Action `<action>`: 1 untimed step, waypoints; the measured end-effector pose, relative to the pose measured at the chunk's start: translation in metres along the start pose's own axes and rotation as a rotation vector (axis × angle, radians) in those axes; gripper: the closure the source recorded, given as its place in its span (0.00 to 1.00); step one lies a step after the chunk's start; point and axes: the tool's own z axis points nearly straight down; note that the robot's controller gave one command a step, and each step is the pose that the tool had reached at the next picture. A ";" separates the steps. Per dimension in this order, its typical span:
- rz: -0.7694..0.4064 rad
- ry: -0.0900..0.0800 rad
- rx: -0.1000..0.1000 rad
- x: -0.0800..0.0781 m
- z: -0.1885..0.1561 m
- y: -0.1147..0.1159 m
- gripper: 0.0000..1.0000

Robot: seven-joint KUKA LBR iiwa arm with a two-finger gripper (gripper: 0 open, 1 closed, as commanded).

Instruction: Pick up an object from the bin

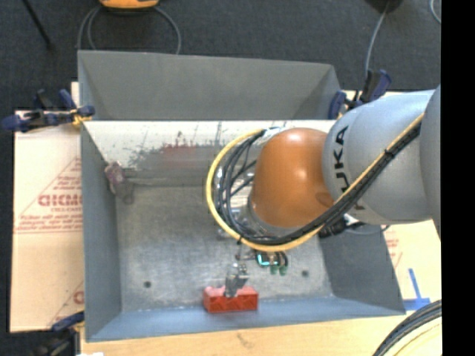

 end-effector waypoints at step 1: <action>0.220 -0.004 0.001 0.012 0.051 -0.030 0.00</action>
Offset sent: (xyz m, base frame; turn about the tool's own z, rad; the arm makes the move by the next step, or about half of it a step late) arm -0.0118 -0.0286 -0.0498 0.2217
